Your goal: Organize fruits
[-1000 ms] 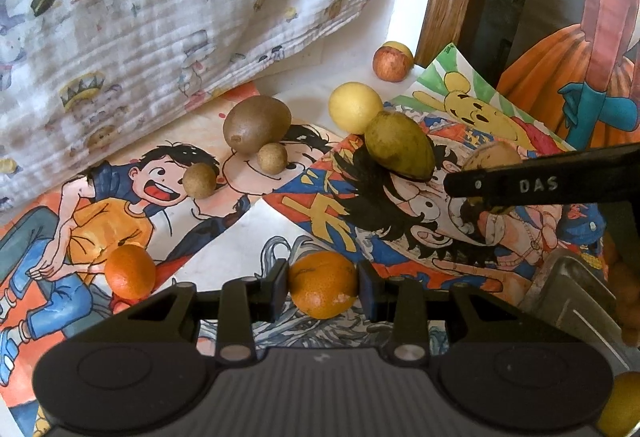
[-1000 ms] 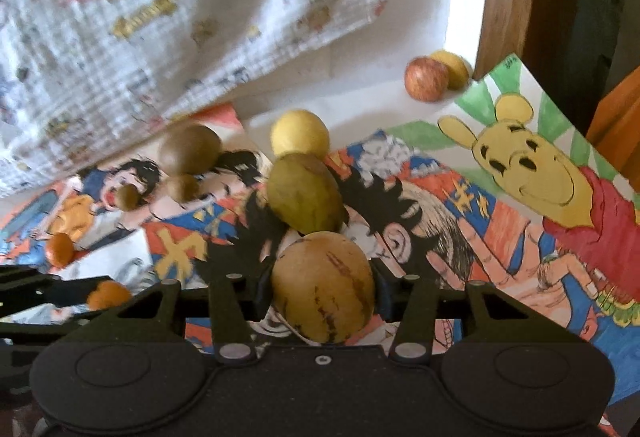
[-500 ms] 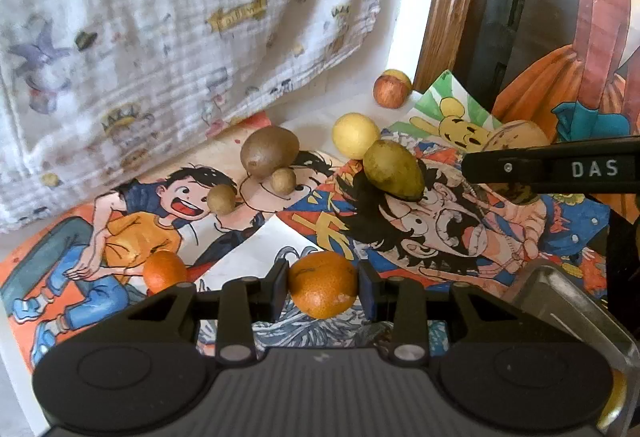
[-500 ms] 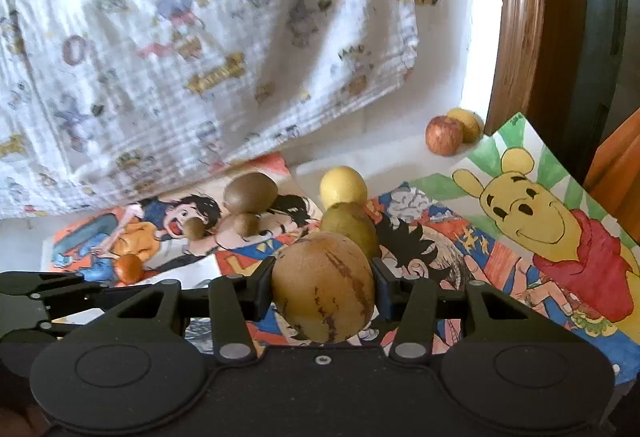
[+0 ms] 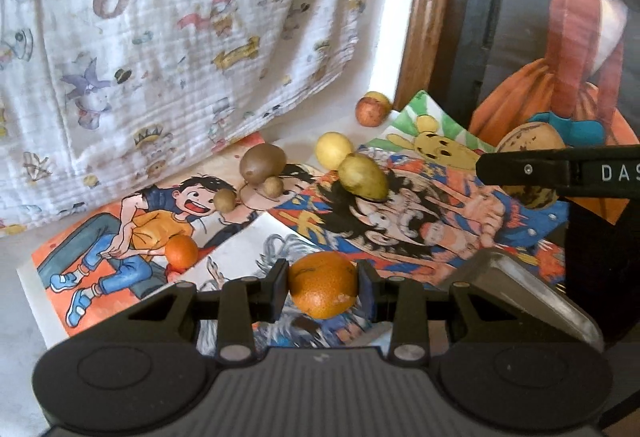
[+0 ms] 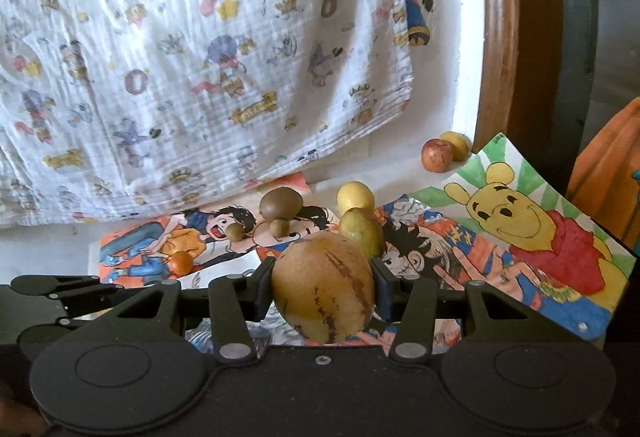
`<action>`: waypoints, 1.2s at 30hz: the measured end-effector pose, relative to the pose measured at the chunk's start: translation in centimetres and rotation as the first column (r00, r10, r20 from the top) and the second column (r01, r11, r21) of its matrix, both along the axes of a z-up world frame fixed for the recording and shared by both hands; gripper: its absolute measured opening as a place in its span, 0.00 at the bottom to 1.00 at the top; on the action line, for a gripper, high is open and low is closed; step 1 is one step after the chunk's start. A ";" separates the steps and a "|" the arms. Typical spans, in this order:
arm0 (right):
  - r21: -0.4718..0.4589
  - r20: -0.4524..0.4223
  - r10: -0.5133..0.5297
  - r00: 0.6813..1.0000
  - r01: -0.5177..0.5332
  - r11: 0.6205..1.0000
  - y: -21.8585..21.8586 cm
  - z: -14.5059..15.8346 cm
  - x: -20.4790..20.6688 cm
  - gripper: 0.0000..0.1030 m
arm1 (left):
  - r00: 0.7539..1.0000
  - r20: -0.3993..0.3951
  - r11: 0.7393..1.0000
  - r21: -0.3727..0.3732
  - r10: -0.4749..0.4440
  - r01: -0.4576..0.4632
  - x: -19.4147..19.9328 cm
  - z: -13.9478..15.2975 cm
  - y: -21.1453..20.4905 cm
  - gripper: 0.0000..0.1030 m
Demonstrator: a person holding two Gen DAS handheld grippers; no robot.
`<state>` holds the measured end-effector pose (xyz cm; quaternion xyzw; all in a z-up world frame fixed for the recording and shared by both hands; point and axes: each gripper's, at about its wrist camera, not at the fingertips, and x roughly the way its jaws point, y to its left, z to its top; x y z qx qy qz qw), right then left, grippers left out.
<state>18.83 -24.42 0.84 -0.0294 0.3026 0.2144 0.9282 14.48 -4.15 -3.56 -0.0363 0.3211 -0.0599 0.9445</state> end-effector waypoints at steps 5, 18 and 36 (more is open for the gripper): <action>0.014 -0.001 -0.030 1.000 0.030 0.999 -2.1 0.4 -3.0 0.49 | 0.999 0.014 0.999 -0.004 -0.036 0.036 -2.2 0.9 -1.6 0.39; 0.032 -0.030 -0.123 0.992 0.124 0.992 -6.9 -0.9 -6.3 0.49 | 0.987 -0.015 0.987 0.000 -0.162 0.162 -4.3 -0.5 -7.2 0.39; -0.018 -0.167 -0.152 0.974 0.151 0.988 -8.6 -7.8 -1.7 0.49 | 0.964 -0.086 0.966 0.034 -0.252 0.256 -5.0 -4.0 -10.8 0.39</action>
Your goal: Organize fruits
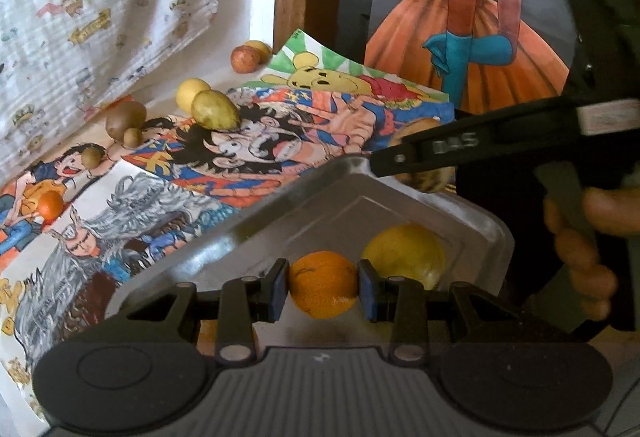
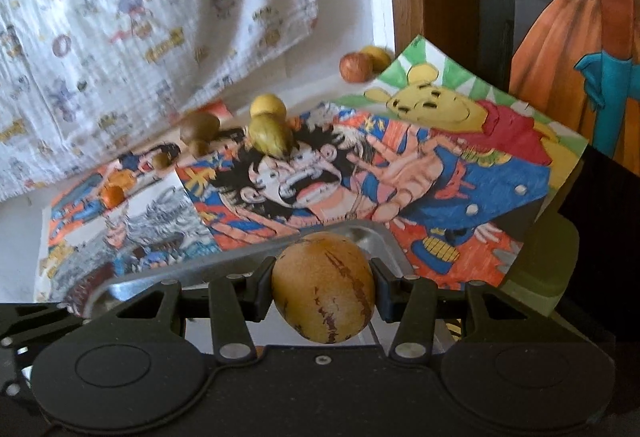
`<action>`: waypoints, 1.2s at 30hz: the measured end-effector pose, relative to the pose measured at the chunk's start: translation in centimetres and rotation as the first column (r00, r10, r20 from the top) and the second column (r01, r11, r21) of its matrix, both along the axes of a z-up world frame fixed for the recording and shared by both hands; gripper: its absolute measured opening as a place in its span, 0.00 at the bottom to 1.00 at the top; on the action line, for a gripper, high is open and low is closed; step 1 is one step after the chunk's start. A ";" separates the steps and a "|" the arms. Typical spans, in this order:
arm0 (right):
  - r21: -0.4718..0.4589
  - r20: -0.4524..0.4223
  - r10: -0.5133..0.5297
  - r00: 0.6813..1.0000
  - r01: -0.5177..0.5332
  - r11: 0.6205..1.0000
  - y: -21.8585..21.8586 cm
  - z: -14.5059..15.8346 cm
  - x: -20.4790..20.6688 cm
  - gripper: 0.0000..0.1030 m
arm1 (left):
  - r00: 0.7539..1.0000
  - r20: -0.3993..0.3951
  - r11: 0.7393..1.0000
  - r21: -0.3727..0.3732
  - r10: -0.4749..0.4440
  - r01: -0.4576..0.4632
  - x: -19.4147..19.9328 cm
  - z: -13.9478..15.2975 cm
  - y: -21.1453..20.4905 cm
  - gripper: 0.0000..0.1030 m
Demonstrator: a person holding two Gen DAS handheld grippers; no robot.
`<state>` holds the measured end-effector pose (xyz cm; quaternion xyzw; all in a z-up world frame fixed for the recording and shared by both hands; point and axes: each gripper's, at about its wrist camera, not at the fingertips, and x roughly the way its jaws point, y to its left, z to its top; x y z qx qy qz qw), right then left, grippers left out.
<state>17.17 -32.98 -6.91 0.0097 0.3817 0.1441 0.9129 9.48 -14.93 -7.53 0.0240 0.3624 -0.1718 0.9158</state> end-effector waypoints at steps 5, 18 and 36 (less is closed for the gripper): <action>-0.023 -0.039 0.019 0.999 -0.020 1.000 0.8 -2.1 1.4 0.49 | 0.999 -0.032 1.000 0.018 0.002 -0.002 -0.1 -1.0 -0.2 0.39; -0.099 -0.057 0.046 0.997 -0.051 0.994 2.2 -4.7 2.6 0.50 | 0.998 -0.068 0.999 0.035 -0.014 0.016 -0.9 -2.5 -0.2 0.39; -0.086 -0.061 0.031 0.998 -0.036 0.996 2.2 -4.3 2.3 0.52 | 0.998 -0.063 0.999 0.054 -0.006 0.009 -1.0 -2.4 -0.2 0.43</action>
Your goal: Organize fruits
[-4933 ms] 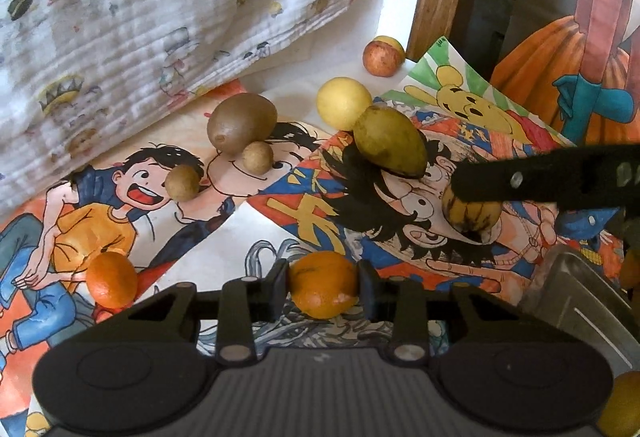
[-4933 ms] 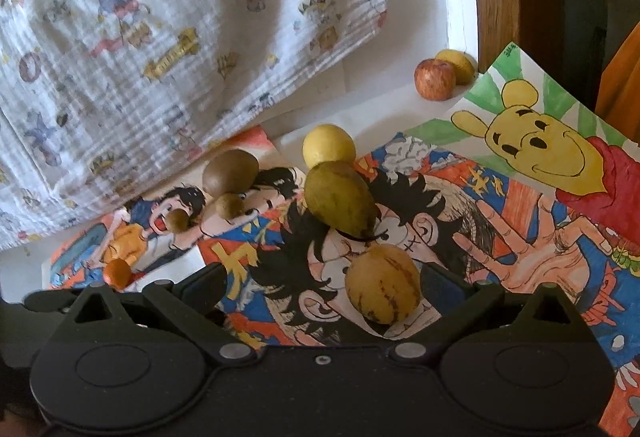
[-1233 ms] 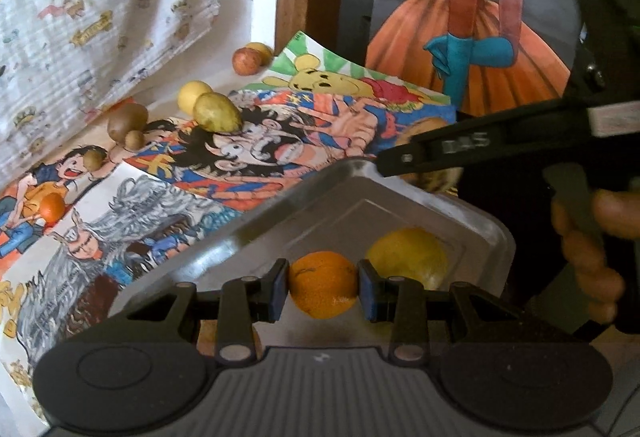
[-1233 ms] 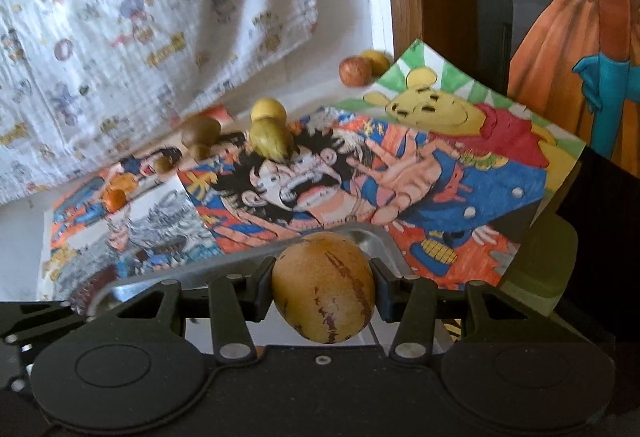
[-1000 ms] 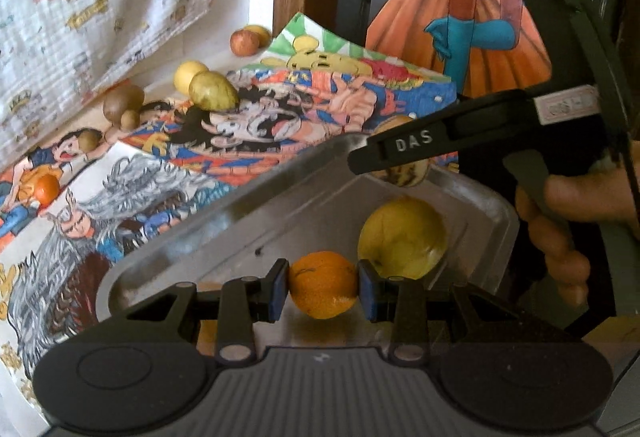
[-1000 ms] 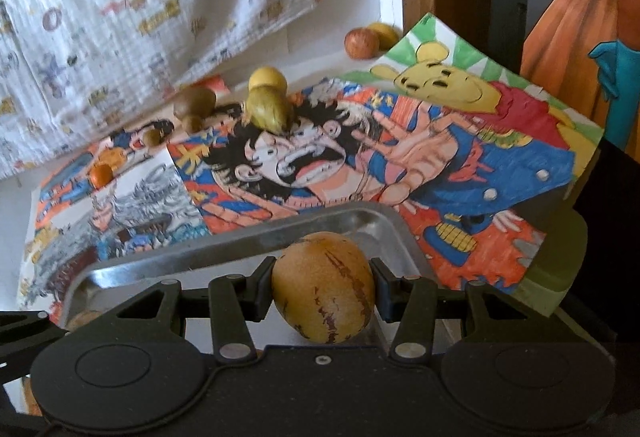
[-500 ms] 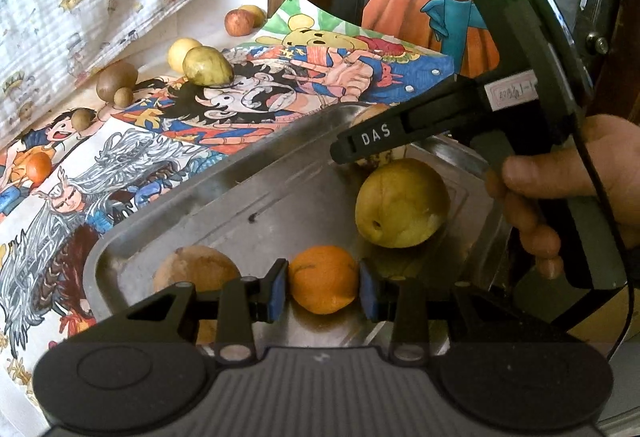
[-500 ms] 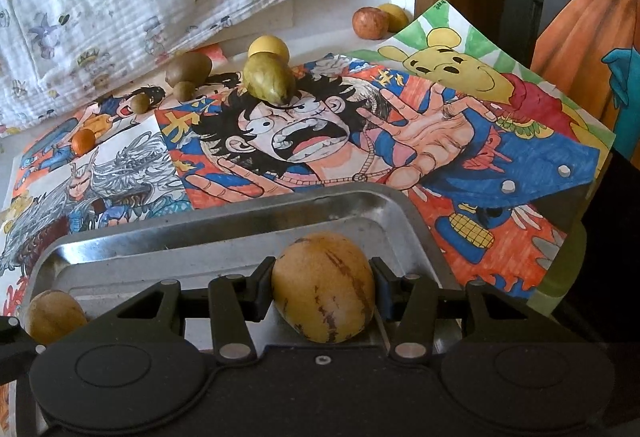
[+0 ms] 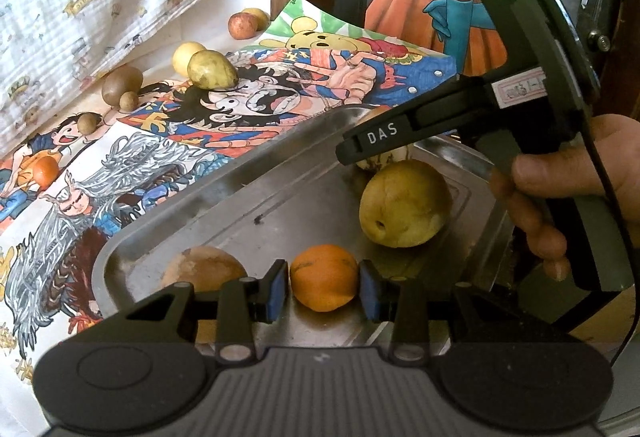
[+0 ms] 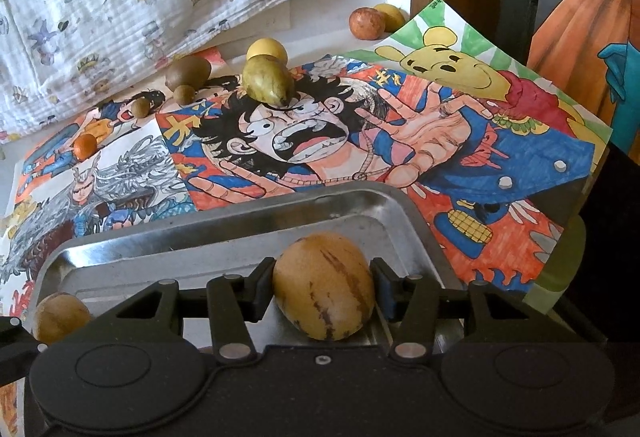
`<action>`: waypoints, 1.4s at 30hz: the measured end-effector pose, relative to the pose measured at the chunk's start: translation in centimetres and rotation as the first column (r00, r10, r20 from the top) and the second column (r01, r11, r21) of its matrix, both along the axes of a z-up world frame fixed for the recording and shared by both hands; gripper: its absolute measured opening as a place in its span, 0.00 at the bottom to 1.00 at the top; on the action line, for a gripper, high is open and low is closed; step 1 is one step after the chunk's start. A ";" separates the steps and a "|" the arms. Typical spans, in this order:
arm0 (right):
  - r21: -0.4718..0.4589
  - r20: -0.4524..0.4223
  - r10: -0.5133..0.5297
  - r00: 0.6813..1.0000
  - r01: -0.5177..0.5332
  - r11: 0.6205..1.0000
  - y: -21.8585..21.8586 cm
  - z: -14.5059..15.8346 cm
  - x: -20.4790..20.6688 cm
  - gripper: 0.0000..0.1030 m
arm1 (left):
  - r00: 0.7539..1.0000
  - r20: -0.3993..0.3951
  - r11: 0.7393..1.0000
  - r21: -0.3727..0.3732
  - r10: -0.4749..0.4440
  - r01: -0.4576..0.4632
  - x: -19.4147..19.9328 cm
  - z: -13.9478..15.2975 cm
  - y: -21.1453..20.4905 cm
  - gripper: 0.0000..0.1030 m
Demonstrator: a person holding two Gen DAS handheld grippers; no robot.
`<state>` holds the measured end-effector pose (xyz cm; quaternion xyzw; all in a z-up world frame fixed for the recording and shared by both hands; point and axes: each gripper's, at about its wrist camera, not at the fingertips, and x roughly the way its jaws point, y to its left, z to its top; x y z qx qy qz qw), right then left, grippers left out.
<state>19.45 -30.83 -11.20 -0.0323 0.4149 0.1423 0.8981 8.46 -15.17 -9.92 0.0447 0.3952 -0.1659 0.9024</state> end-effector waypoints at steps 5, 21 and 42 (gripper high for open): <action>0.014 0.012 -0.002 1.000 0.002 1.000 -0.2 0.7 -0.6 0.58 | 1.000 0.013 1.000 -0.003 -0.001 0.001 -0.2 0.4 -0.1 0.54; 0.114 0.104 0.024 0.994 -0.036 0.993 0.1 6.2 -4.9 0.85 | 0.996 0.083 0.999 -0.045 0.025 -0.021 -1.0 2.7 0.9 0.88; 0.295 0.206 0.050 0.977 -0.111 0.949 1.5 12.0 -9.8 0.99 | 0.959 0.156 0.960 -0.192 0.237 -0.206 -3.0 5.9 9.2 0.99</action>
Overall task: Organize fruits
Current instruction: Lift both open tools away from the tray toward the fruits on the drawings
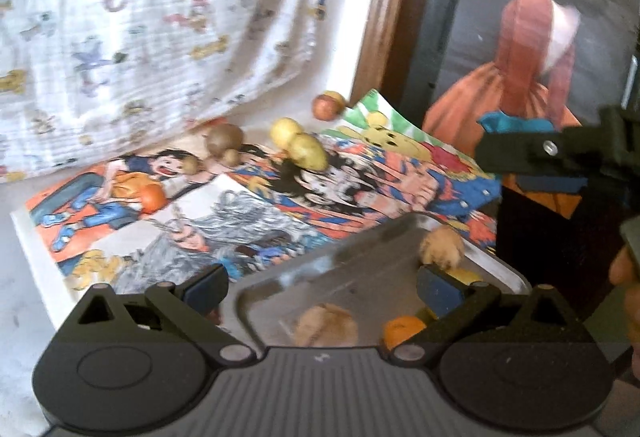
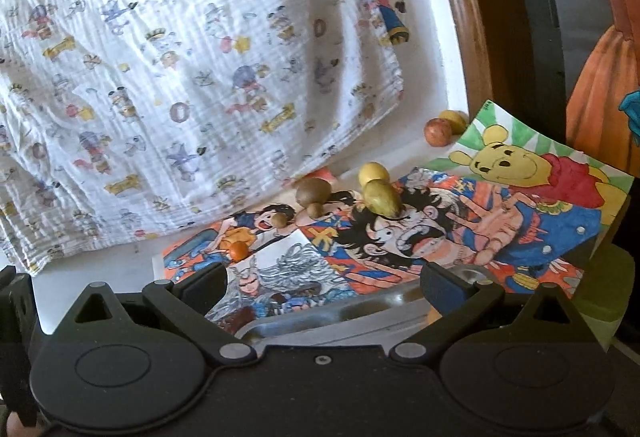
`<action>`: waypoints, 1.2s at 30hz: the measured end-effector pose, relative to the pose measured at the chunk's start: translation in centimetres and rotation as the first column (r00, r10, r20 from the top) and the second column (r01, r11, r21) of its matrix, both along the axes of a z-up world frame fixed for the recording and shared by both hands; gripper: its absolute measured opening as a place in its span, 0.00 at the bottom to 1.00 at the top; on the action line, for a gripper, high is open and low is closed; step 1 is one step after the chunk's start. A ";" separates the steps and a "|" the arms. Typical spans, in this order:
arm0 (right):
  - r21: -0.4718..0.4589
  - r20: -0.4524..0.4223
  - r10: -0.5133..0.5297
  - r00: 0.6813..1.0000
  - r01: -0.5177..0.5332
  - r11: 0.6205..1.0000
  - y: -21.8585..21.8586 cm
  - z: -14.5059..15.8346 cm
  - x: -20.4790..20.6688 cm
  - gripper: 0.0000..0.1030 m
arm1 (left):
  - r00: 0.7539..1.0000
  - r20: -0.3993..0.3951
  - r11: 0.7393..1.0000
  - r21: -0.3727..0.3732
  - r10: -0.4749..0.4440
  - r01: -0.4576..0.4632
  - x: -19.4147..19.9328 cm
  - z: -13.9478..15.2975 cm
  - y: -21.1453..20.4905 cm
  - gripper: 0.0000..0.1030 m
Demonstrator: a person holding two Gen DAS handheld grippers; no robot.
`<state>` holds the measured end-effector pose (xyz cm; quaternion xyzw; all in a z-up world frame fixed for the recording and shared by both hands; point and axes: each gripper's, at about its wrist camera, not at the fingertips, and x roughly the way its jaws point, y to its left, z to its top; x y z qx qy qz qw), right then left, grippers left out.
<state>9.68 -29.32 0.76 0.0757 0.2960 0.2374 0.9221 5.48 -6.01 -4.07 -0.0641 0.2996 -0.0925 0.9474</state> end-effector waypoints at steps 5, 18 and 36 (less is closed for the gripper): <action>-0.008 0.001 0.021 1.000 -0.021 1.000 1.4 0.3 -0.1 1.00 | 0.998 0.014 0.998 -0.001 0.057 -0.057 0.2 0.5 2.1 0.99; -0.032 0.011 0.082 0.997 -0.081 0.996 5.2 1.0 2.0 1.00 | 0.984 0.024 0.984 0.018 0.176 -0.176 2.5 0.3 6.7 0.99; -0.073 -0.061 0.118 0.991 -0.122 0.990 10.6 -1.8 12.4 1.00 | 0.968 -0.036 0.965 0.091 0.250 -0.246 13.2 -3.1 10.4 0.99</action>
